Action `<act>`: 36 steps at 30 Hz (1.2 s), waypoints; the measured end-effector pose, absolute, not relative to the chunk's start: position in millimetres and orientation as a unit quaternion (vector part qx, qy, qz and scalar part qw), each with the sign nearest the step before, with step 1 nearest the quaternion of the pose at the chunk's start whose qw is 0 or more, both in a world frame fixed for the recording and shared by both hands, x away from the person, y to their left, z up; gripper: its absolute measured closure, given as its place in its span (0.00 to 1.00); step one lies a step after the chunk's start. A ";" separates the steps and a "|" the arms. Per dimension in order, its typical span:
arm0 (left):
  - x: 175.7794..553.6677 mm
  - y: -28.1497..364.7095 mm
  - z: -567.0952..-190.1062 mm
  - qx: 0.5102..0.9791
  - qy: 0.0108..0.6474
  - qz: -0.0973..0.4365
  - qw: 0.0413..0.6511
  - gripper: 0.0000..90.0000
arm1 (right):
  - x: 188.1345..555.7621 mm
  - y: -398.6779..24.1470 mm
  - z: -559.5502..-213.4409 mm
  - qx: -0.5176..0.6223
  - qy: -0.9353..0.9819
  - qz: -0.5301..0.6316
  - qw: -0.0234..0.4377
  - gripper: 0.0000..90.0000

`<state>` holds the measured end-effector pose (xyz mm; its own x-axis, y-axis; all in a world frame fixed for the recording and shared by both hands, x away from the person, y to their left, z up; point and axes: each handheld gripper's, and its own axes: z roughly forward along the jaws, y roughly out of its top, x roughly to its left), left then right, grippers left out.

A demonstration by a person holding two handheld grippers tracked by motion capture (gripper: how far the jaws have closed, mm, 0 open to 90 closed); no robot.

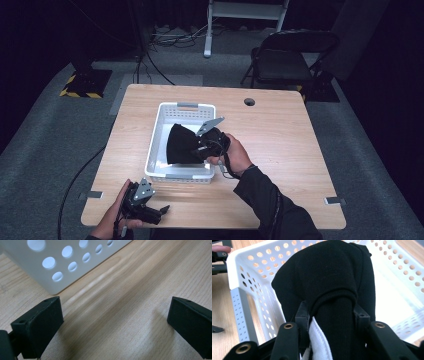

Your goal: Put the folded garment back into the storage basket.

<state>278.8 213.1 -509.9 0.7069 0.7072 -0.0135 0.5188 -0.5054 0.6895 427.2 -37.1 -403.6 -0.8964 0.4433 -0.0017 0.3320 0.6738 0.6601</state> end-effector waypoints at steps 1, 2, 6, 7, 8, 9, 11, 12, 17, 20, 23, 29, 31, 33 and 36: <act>278.8 213.2 -509.9 0.857 0.358 0.137 0.345 0.00 | 427.8 -35.8 -404.7 0.213 0.912 0.342 0.080 0.67; 278.8 213.2 -509.9 0.857 0.358 0.137 0.345 0.00 | 428.3 -34.5 -405.7 0.214 0.912 0.341 0.080 0.67; 278.8 213.2 -509.9 0.857 0.358 0.137 0.345 0.00 | 429.3 -29.6 -410.1 0.215 0.914 0.336 0.076 0.67; 278.8 213.2 -509.9 0.857 0.357 0.137 0.345 0.00 | 429.5 -28.5 -411.2 0.215 0.915 0.334 0.076 0.67; 278.8 213.2 -509.9 0.857 0.357 0.137 0.345 0.00 | 429.7 -27.5 -412.5 0.215 0.915 0.333 0.075 0.67; 278.8 213.2 -509.9 0.857 0.357 0.137 0.345 0.00 | 430.0 -26.8 -413.7 0.214 0.916 0.331 0.075 0.67; 278.8 213.3 -509.9 0.857 0.357 0.137 0.345 0.00 | 430.3 -25.7 -415.7 0.214 0.917 0.329 0.075 0.67; 278.7 213.2 -509.9 0.857 0.357 0.137 0.345 0.00 | 430.6 -25.0 -417.0 0.214 0.918 0.326 0.074 0.67; 278.8 213.2 -509.9 0.857 0.357 0.137 0.345 0.00 | 431.4 -23.0 -421.4 0.214 0.921 0.318 0.071 0.67; 278.8 213.2 -509.9 0.857 0.357 0.137 0.345 0.00 | 432.4 -23.0 -423.5 0.215 0.921 0.317 0.066 0.66; 278.8 213.3 -509.9 0.857 0.357 0.137 0.345 0.00 | 433.6 -22.6 -424.9 0.214 0.923 0.314 0.066 0.66; 278.8 213.2 -509.9 0.857 0.357 0.137 0.345 0.00 | 435.7 -20.7 -429.5 0.211 0.927 0.304 0.067 0.64; 278.8 213.3 -509.9 0.857 0.357 0.137 0.345 0.00 | 436.8 -20.8 -430.9 0.210 0.929 0.299 0.067 0.64; 278.8 213.3 -509.9 0.857 0.357 0.137 0.345 0.00 | 437.3 -20.8 -431.7 0.209 0.930 0.294 0.070 0.63; 278.8 213.3 -509.9 0.857 0.357 0.137 0.345 0.00 | 438.0 -20.7 -432.3 0.211 0.931 0.290 0.071 0.62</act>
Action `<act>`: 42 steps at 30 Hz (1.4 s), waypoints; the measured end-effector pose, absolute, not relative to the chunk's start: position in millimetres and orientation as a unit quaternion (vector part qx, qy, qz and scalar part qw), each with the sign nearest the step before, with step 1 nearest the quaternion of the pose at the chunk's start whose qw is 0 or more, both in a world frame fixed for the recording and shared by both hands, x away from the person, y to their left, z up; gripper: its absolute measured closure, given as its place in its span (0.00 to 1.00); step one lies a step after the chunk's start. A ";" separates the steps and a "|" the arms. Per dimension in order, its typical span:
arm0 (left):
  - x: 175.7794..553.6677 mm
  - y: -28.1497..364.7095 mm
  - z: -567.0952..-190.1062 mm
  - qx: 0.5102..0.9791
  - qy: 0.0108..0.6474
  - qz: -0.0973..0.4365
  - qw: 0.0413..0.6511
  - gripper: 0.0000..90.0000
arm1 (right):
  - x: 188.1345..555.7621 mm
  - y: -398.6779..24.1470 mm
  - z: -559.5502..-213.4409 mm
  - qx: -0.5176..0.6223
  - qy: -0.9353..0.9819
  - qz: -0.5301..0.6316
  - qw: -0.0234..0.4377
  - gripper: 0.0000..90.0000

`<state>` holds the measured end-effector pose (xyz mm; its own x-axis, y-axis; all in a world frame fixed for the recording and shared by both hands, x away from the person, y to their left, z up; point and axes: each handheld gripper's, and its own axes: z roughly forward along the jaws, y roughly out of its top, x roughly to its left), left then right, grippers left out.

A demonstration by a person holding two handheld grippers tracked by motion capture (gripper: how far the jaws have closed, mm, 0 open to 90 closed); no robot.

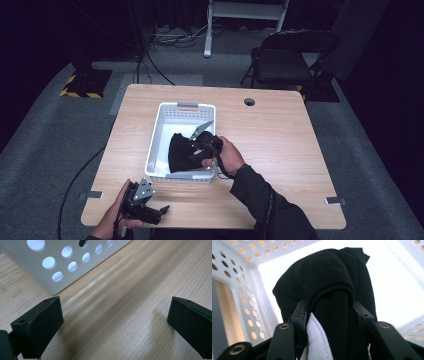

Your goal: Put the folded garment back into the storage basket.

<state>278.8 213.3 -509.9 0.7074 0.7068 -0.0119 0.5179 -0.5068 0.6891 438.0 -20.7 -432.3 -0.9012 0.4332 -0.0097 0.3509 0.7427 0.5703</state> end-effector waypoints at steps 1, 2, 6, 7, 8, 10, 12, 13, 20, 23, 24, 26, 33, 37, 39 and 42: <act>278.8 213.3 -509.8 0.857 0.357 0.137 0.345 0.00 | 438.2 -20.6 -432.4 0.211 0.931 0.289 0.073 0.62; 278.8 213.2 -509.9 0.857 0.357 0.137 0.345 0.00 | 438.4 -20.6 -432.5 0.210 0.931 0.289 0.073 0.62; 278.8 213.3 -509.9 0.857 0.357 0.137 0.345 0.00 | 439.0 -20.7 -433.2 0.209 0.932 0.287 0.072 0.60; 278.8 213.2 -509.9 0.857 0.357 0.137 0.345 0.00 | 439.3 -20.8 -433.4 0.210 0.932 0.286 0.073 0.59; 278.8 213.2 -509.9 0.857 0.357 0.137 0.345 0.00 | 439.5 -20.9 -433.5 0.209 0.933 0.284 0.073 0.58; 278.8 213.2 -509.9 0.857 0.357 0.137 0.345 0.00 | 439.8 -21.2 -433.6 0.207 0.934 0.281 0.075 0.55; 278.8 213.2 -509.9 0.857 0.357 0.137 0.345 0.00 | 440.2 -22.0 -433.5 0.207 0.935 0.278 0.079 0.51; 278.8 213.2 -509.9 0.857 0.357 0.137 0.345 0.00 | 440.2 -22.0 -433.5 0.207 0.935 0.278 0.079 0.51; 278.8 213.2 -509.9 0.857 0.357 0.137 0.345 0.00 | 440.5 -23.4 -432.7 0.208 0.936 0.267 0.096 0.23; 278.8 213.2 -509.9 0.857 0.357 0.137 0.345 0.00 | 440.4 -23.8 -432.8 0.208 0.936 0.268 0.098 0.16; 278.8 213.2 -509.9 0.857 0.357 0.137 0.345 0.00 | 440.2 -23.7 -432.9 0.208 0.936 0.268 0.098 0.14; 278.8 213.2 -509.9 0.857 0.357 0.137 0.345 0.00 | 439.3 -23.7 -432.5 0.204 0.935 0.271 0.100 0.11; 278.8 213.3 -509.9 0.857 0.357 0.137 0.345 0.00 | 436.3 -26.1 -427.9 0.198 0.934 0.279 0.107 0.07; 278.8 213.3 -509.9 0.857 0.357 0.137 0.345 0.00 | 434.2 -28.4 -422.6 0.195 0.932 0.284 0.116 0.07; 278.8 213.2 -509.9 0.857 0.357 0.137 0.345 0.00 | 432.7 -30.1 -420.0 0.191 0.931 0.288 0.119 0.07; 278.8 213.2 -509.9 0.857 0.357 0.137 0.345 0.00 | 430.8 -33.1 -416.2 0.190 0.930 0.290 0.124 0.07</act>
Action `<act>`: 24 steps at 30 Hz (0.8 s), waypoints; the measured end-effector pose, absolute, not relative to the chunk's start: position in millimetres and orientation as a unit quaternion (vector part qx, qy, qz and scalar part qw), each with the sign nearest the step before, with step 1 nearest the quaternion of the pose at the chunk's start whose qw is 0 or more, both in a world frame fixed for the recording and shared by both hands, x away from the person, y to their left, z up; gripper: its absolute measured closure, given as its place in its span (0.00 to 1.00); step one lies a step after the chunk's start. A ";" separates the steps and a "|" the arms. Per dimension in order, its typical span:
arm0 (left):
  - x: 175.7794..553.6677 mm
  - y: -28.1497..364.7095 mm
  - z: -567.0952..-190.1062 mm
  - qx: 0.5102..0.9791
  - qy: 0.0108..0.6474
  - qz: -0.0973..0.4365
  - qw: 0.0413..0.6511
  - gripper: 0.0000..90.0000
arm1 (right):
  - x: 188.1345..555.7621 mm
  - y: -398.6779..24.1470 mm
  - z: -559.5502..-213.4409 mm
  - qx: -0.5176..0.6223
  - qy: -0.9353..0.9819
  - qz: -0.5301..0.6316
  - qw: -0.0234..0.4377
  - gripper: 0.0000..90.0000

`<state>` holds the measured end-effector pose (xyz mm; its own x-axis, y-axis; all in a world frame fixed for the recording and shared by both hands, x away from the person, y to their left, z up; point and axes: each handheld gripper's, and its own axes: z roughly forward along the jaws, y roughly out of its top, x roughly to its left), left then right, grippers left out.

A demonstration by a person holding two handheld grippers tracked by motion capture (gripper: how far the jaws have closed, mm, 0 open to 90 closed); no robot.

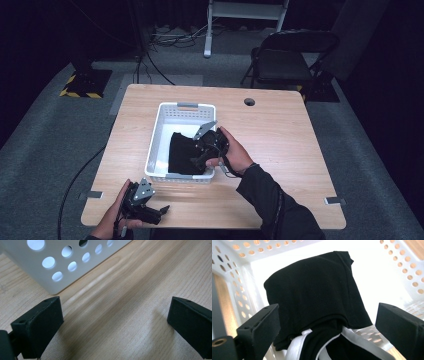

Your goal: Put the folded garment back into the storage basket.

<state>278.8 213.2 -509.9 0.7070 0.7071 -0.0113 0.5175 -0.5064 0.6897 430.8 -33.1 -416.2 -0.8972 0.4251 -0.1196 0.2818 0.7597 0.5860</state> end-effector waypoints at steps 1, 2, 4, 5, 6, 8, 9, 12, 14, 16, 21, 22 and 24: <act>278.8 213.2 -509.9 0.857 0.357 0.137 0.345 0.00 | 430.0 -34.2 -414.7 0.189 0.929 0.292 0.124 0.07; 278.8 213.2 -509.9 0.857 0.357 0.138 0.345 0.00 | 429.4 -35.5 -413.1 0.187 0.929 0.293 0.126 0.07; 278.8 213.2 -509.9 0.857 0.357 0.137 0.345 0.00 | 427.4 -38.5 -410.0 0.186 0.929 0.293 0.130 0.07; 278.8 213.2 -509.9 0.857 0.357 0.136 0.345 0.00 | 426.6 -40.5 -408.6 0.186 0.928 0.294 0.133 0.07; 278.9 213.2 -509.9 0.857 0.357 0.136 0.345 0.00 | 425.7 -42.5 -407.5 0.185 0.928 0.295 0.132 0.07; 279.0 213.2 -509.8 0.857 0.357 0.136 0.345 0.00 | 423.6 -46.3 -404.6 0.181 0.928 0.295 0.136 0.07; 279.0 213.2 -509.9 0.857 0.357 0.136 0.345 0.00 | 422.5 -48.4 -402.8 0.180 0.928 0.297 0.137 0.07; 279.1 213.2 -509.8 0.858 0.356 0.136 0.345 0.00 | 418.4 -55.1 -397.1 0.175 0.927 0.303 0.139 0.07; 279.2 213.2 -509.6 0.858 0.357 0.136 0.344 0.00 | 414.8 -59.1 -392.3 0.171 0.926 0.306 0.140 0.07; 278.9 212.9 -509.9 0.856 0.359 0.137 0.345 0.00 | 413.1 -63.0 -386.1 0.171 0.924 0.312 0.141 0.08; 279.1 212.3 -509.9 0.856 0.361 0.139 0.344 0.00 | 409.2 -78.9 -364.9 0.174 0.921 0.308 0.160 0.09; 279.0 212.6 -509.8 0.856 0.360 0.139 0.344 0.00 | 405.4 -81.8 -358.4 0.160 0.922 0.307 0.175 0.09; 282.5 213.2 -508.8 0.857 0.360 0.131 0.345 0.00 | 405.5 -81.3 -344.7 0.181 0.900 0.372 0.139 0.14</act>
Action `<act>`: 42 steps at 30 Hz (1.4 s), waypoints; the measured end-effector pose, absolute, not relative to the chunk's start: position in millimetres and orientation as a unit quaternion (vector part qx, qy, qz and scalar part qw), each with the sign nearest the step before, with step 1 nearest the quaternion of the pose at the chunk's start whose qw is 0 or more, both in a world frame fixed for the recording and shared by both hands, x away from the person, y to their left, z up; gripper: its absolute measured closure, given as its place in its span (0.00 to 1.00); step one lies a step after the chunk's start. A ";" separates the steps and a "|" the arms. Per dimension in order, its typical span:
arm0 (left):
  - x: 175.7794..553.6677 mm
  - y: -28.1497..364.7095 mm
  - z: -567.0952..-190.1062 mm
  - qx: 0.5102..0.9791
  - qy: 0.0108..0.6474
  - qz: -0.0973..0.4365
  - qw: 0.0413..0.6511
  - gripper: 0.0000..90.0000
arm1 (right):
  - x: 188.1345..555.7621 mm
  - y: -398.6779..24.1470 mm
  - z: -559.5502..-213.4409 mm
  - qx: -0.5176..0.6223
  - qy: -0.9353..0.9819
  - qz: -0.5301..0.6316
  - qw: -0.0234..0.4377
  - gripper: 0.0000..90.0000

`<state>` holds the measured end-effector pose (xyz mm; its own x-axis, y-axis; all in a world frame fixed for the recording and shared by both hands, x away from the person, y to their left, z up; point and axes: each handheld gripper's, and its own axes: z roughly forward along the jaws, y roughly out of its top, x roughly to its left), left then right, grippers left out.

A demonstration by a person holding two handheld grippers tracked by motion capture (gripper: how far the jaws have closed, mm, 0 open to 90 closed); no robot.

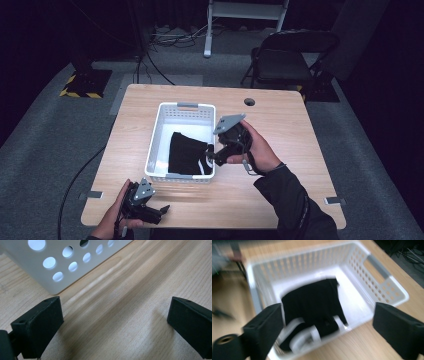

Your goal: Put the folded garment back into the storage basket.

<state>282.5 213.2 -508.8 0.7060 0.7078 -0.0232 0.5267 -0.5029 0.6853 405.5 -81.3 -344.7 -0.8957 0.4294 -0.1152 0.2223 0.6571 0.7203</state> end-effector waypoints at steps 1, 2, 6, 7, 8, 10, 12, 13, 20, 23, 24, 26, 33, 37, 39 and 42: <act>283.5 213.6 -508.5 0.856 0.363 0.128 0.347 0.01 | 402.9 -77.6 -342.5 0.173 0.902 0.367 0.148 0.11; 283.7 214.6 -508.4 0.855 0.362 0.126 0.348 0.00 | 400.7 -74.7 -343.2 0.152 0.909 0.352 0.164 0.10; 280.7 213.1 -509.4 0.856 0.362 0.136 0.342 0.00 | 401.9 -79.3 -347.6 0.155 0.919 0.320 0.168 0.10; 279.9 213.8 -509.5 0.856 0.362 0.137 0.343 0.00 | 401.5 -81.6 -347.4 0.154 0.919 0.316 0.177 0.10; 279.0 214.2 -509.9 0.855 0.362 0.139 0.344 0.00 | 401.9 -84.6 -347.7 0.151 0.921 0.314 0.176 0.10; 278.4 214.3 -510.3 0.854 0.362 0.140 0.346 0.00 | 403.5 -90.1 -348.0 0.162 0.917 0.319 0.177 0.09; 278.8 214.3 -510.1 0.854 0.362 0.139 0.345 0.00 | 403.0 -94.5 -347.3 0.167 0.914 0.323 0.178 0.09; 279.1 214.3 -509.9 0.855 0.362 0.139 0.344 0.00 | 402.6 -96.2 -347.2 0.166 0.916 0.321 0.178 0.08; 281.1 213.5 -509.1 0.857 0.362 0.136 0.341 0.00 | 399.2 -112.4 -343.2 0.166 0.916 0.309 0.195 0.08; 281.0 213.4 -509.2 0.857 0.362 0.136 0.341 0.00 | 396.5 -123.2 -344.1 0.167 0.916 0.308 0.196 0.08; 281.0 213.4 -509.2 0.857 0.362 0.136 0.341 0.00 | 395.9 -126.7 -345.0 0.166 0.916 0.306 0.199 0.07; 281.0 213.4 -509.2 0.857 0.362 0.136 0.341 0.00 | 395.9 -133.7 -346.7 0.175 0.915 0.304 0.201 0.07; 281.2 213.3 -509.1 0.857 0.362 0.136 0.341 0.00 | 391.1 -152.3 -355.1 0.180 0.916 0.295 0.206 0.07; 281.2 213.3 -509.1 0.857 0.362 0.136 0.341 0.00 | 387.4 -160.7 -359.2 0.185 0.915 0.291 0.212 0.07; 281.2 213.3 -509.1 0.857 0.362 0.136 0.341 0.00 | 385.1 -164.4 -362.3 0.183 0.917 0.285 0.213 0.07; 281.2 213.3 -509.1 0.857 0.362 0.136 0.341 0.00 | 382.3 -171.3 -365.8 0.186 0.916 0.281 0.216 0.07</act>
<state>281.2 213.3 -509.1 0.7012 0.7129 -0.0131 0.5268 -0.5057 0.6832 382.3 -171.3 -365.8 -0.8371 0.4629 -0.2914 0.2195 0.7722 0.5962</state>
